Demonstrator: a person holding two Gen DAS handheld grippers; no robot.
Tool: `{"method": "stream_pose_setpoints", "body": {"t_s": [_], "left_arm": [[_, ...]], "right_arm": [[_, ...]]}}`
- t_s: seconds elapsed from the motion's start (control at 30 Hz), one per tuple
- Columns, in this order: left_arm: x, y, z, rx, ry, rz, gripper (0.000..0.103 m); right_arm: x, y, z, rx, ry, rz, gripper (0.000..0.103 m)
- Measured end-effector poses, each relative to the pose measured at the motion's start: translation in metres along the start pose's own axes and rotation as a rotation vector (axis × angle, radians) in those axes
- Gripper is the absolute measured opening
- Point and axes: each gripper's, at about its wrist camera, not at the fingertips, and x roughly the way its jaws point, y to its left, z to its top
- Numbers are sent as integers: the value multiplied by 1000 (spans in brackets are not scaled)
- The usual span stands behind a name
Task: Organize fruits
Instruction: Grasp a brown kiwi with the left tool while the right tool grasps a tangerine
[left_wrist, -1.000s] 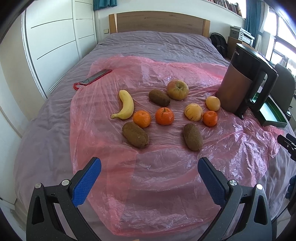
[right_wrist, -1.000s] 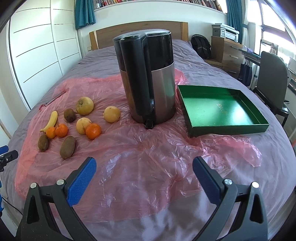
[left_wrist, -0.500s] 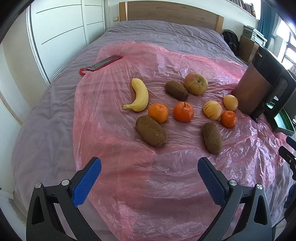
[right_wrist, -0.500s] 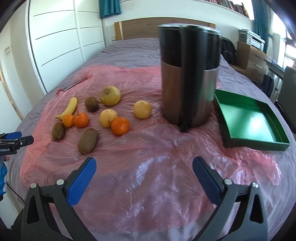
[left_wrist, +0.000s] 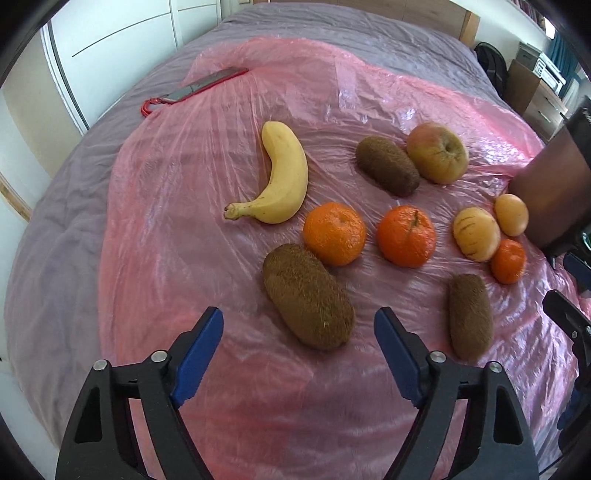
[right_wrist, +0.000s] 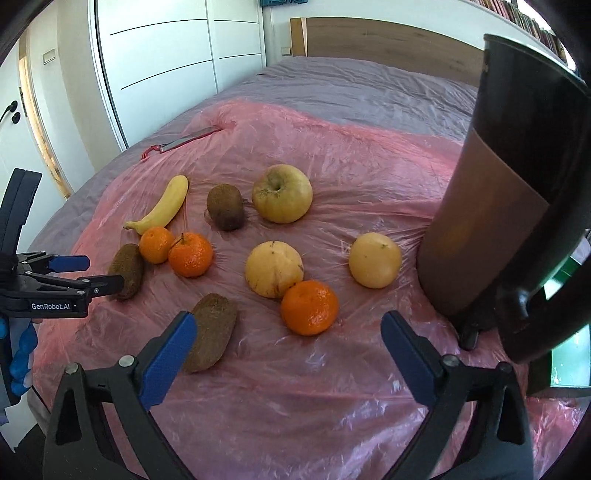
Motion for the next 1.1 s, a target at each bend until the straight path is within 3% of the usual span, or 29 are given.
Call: {"method": "stream_pose_setpoints", "body": {"t_s": [0.2, 0.47, 0.67, 0.77, 0.9, 1.0, 1.1], "left_arm": [[24, -5, 6, -13, 44, 24, 77], [38, -6, 14, -41, 45, 19, 76], [43, -5, 14, -28, 40, 25, 66], [45, -5, 15, -12, 31, 33, 65], [43, -5, 13, -9, 16, 28, 59], [37, -8, 8, -3, 2, 14, 50], [33, -11, 4, 7, -12, 11, 48]], "right_arm": [[31, -15, 11, 17, 44, 16, 103], [64, -20, 15, 2, 99, 28, 103], [77, -20, 8, -24, 131, 36, 103], [82, -21, 4, -30, 145, 40, 97], [82, -24, 2, -27, 135, 50, 93], [82, -26, 0, -24, 129, 65, 93], [83, -29, 0, -13, 118, 80, 93]]}}
